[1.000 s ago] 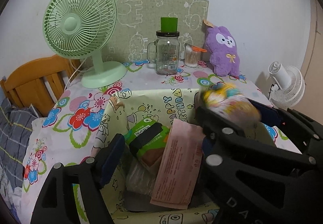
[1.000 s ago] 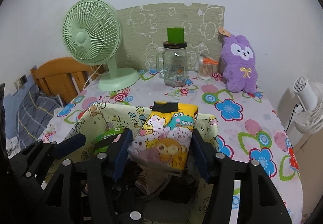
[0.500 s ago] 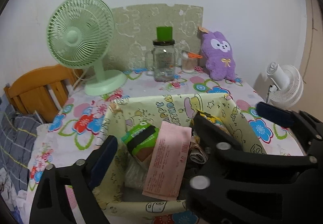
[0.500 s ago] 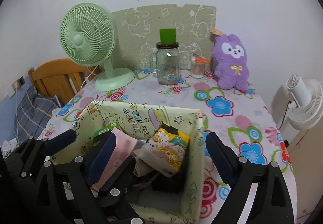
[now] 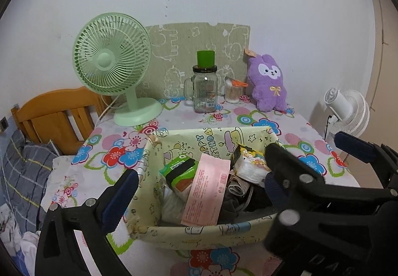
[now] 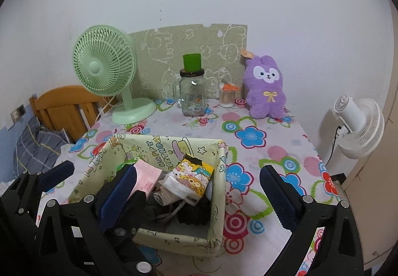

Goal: Organize soft objects

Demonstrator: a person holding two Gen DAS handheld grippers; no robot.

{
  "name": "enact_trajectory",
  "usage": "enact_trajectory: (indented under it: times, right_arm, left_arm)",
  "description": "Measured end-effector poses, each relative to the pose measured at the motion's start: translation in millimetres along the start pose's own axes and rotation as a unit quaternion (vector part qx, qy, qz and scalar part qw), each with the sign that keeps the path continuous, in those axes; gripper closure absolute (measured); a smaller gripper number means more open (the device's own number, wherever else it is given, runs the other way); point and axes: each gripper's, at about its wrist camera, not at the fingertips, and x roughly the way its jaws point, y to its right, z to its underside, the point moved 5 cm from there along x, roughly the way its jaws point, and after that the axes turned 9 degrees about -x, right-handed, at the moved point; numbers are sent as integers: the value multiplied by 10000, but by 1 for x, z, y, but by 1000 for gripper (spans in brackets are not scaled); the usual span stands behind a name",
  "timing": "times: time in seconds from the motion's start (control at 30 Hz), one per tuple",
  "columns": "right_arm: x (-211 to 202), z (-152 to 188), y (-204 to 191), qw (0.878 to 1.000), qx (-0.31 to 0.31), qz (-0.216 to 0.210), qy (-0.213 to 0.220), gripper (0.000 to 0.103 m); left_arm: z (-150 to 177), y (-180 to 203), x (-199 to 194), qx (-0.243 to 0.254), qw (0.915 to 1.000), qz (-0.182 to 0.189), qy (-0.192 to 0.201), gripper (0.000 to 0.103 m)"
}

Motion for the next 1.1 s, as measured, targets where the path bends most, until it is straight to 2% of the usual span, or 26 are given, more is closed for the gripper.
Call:
enact_trajectory:
  times: [0.4, 0.73, 1.0, 1.1]
  right_arm:
    - [-48, 4, 8, 9993, 44, 263, 270, 3]
    - [-87, 13, 13, 9984, 139, 333, 436, 2]
    - [-122, 20, 20, 9969, 180, 496, 579, 2]
    - [-137, 23, 22, 9963, 211, 474, 690, 0]
  left_arm:
    - [0, -9, -37, -58, 9997, 33, 233, 0]
    - [5, -22, -74, -137, 9986, -158, 483, 0]
    - [12, -25, -108, -159, 9974, -158, 678, 0]
    - [16, -29, -122, -208, 9965, -295, 754, 0]
